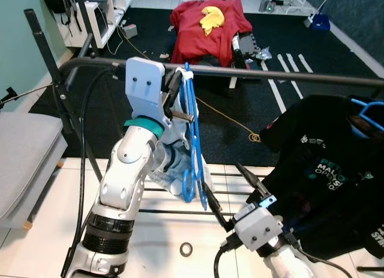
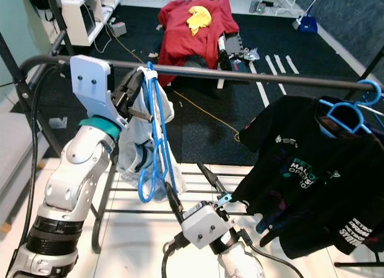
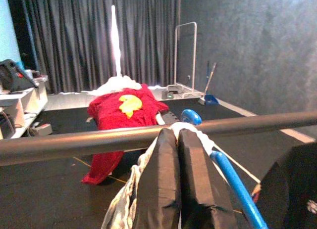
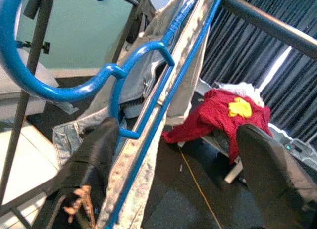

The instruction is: Hang hanger

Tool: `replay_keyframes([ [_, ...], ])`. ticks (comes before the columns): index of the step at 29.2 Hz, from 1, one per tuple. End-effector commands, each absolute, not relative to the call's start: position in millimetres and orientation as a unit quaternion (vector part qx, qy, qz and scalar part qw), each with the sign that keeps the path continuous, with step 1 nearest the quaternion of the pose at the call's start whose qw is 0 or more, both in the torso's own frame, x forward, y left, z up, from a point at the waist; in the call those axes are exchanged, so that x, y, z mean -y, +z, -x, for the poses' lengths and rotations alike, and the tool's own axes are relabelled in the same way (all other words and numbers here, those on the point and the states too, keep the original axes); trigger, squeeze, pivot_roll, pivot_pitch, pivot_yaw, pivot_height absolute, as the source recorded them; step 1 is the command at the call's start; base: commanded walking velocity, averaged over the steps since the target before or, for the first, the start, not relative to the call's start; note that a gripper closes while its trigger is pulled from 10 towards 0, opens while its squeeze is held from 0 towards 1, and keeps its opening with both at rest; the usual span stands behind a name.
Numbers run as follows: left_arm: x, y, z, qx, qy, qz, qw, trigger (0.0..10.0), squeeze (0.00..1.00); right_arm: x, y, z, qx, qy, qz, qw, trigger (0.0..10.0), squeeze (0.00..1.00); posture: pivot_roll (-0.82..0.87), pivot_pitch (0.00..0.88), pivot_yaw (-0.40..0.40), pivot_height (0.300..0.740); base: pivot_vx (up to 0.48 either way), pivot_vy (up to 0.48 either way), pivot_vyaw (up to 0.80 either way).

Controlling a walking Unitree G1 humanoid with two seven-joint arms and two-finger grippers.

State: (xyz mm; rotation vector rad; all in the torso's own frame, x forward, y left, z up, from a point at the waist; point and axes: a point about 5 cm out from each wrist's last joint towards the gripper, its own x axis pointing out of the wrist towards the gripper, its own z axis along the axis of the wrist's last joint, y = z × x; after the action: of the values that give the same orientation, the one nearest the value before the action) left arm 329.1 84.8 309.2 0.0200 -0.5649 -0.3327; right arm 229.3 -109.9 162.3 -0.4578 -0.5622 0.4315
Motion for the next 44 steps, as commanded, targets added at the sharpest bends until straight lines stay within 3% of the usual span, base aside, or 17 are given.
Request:
replay_keyframes([
  [1,-82,315,-326,0.296,-0.170,-0.009,0.940,0.0,0.00,109,161,-226,0.267,0.217,0.219,0.913,10.0,1.00,-0.16,0.175,0.076,0.740,0.000,0.000,0.00],
  [2,-81,315,-327,0.296,-0.173,-0.008,0.939,0.0,0.00,109,155,-222,0.257,0.227,0.223,0.913,10.0,0.00,-0.16,0.175,0.082,0.740,0.000,0.000,0.00],
  [12,-78,323,-324,0.306,-0.178,-0.002,0.935,0.0,0.00,97,130,-248,0.210,0.252,0.237,0.914,10.0,0.00,-0.14,0.168,0.081,0.740,0.000,0.000,0.00],
  [16,-82,332,-319,0.323,-0.174,0.001,0.930,0.0,0.00,83,153,-301,0.261,0.200,0.265,0.906,10.0,0.00,-0.11,0.158,0.071,0.740,0.000,0.000,0.00],
  [26,-83,329,-318,0.321,-0.169,-0.001,0.932,0.0,0.00,74,177,-304,0.314,0.187,0.281,0.887,10.0,0.00,-0.11,0.158,0.065,0.740,0.000,0.000,0.00],
  [27,-83,327,-319,0.318,-0.169,-0.001,0.933,0.0,0.00,72,178,-299,0.324,0.194,0.284,0.881,8.3,0.00,-0.12,0.157,0.064,0.740,0.000,0.000,0.00],
  [29,-81,323,-321,0.311,-0.171,-0.002,0.935,0.0,0.00,71,177,-288,0.332,0.206,0.288,0.875,5.7,0.00,-0.12,0.156,0.064,0.740,0.000,0.000,0.00],
  [31,-81,323,-321,0.311,-0.171,-0.002,0.935,0.0,0.00,71,177,-288,0.332,0.206,0.288,0.875,5.7,0.00,-0.12,0.156,0.064,0.740,0.000,0.000,0.00],
  [32,-80,321,-321,0.309,-0.172,-0.003,0.935,0.0,0.00,72,176,-285,0.332,0.208,0.290,0.873,4.6,0.00,-0.12,0.156,0.064,0.740,0.000,0.000,0.00],
  [33,-79,318,-323,0.303,-0.172,-0.005,0.937,0.0,0.00,74,173,-280,0.333,0.208,0.290,0.873,0.4,0.00,-0.13,0.155,0.066,0.740,0.000,0.000,0.00],
  [35,-78,314,-325,0.297,-0.173,-0.007,0.939,0.0,0.00,77,169,-275,0.331,0.209,0.292,0.873,0.0,0.00,-0.14,0.154,0.068,0.740,0.000,0.000,0.00],
  [44,-75,305,-330,0.280,-0.180,-0.011,0.943,0.0,0.00,90,150,-259,0.304,0.194,0.291,0.886,0.0,0.00,-0.16,0.148,0.080,0.740,0.000,0.000,0.00],
])
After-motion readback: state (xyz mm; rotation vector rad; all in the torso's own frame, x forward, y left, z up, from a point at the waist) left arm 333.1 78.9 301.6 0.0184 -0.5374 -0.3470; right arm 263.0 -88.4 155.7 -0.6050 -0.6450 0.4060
